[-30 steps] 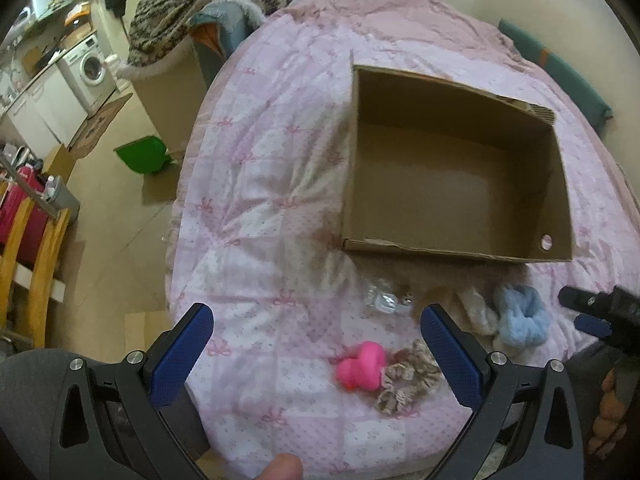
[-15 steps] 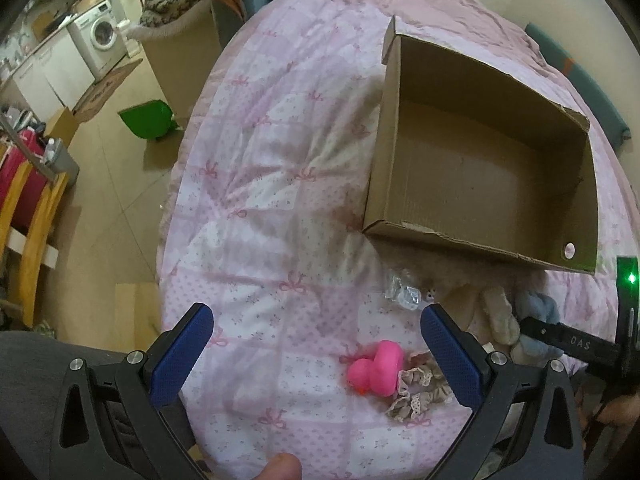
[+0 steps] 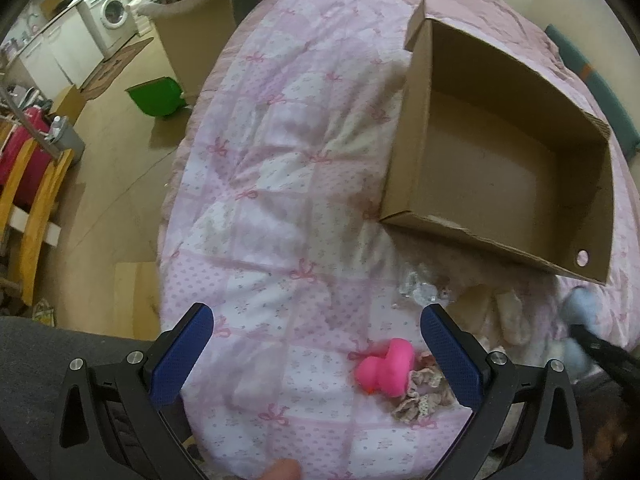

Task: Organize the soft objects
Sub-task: 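Grasp the light-blue scrunchie with the right tool while the left tool approaches the pink duck, then close the left tool on the pink rubber duck and lift it, then carry the duck with the left tool and scrunchie with the right tool into the box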

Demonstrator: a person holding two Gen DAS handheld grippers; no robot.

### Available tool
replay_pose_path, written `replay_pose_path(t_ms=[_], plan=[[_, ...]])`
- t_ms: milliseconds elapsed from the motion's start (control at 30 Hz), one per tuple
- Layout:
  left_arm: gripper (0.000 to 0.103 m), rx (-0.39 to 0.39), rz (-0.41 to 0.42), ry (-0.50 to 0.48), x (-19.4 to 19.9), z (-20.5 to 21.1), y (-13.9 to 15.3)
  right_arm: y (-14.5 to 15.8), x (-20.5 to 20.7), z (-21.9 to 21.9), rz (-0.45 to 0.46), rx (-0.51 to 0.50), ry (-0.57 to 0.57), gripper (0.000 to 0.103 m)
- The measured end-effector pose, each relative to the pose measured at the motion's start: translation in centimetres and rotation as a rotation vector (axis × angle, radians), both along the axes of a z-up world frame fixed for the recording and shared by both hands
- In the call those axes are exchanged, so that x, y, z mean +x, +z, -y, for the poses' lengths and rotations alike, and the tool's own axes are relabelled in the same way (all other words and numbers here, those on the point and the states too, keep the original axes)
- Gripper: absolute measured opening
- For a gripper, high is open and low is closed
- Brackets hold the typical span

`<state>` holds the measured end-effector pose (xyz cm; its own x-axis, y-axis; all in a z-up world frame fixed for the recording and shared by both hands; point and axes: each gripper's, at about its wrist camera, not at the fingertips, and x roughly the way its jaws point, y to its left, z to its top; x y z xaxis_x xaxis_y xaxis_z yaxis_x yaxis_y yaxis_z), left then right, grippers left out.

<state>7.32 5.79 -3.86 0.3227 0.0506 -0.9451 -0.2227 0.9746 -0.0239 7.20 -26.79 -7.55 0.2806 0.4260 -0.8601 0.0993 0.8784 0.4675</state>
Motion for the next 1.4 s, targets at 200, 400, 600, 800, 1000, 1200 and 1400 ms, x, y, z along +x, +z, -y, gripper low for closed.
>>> replay_pose_path(t_ms=[200,400,600,800,1000,1200,1400], plan=[[0.096,-0.038,-0.085,-0.026,0.0,0.1,-2.0,3.7,-1.7,-0.5,0.18,0.07,0.085,0.013],[0.072,-0.127,-0.207,-0.11,-0.1,2.2,-5.0,3.2,-1.9,-1.1,0.196,0.106,0.08,0.013],[0.048,-0.174,-0.255,-0.122,0.6,2.9,-7.1,2.7,-2.0,-1.2,0.184,0.12,0.075,0.013],[0.036,-0.179,-0.256,-0.136,1.1,3.8,-7.5,2.7,-2.3,-1.1,0.189,0.128,0.059,0.013],[0.036,-0.106,-0.15,-0.099,0.8,2.3,-4.8,2.6,-2.5,-0.9,0.188,0.129,0.063,0.013],[0.036,-0.036,-0.104,-0.085,0.2,1.7,-3.6,2.4,-2.3,-1.1,0.18,0.11,0.081,0.013],[0.036,-0.007,-0.072,-0.081,-0.5,1.7,-2.1,2.7,-2.3,-1.5,0.186,0.079,0.099,0.013]])
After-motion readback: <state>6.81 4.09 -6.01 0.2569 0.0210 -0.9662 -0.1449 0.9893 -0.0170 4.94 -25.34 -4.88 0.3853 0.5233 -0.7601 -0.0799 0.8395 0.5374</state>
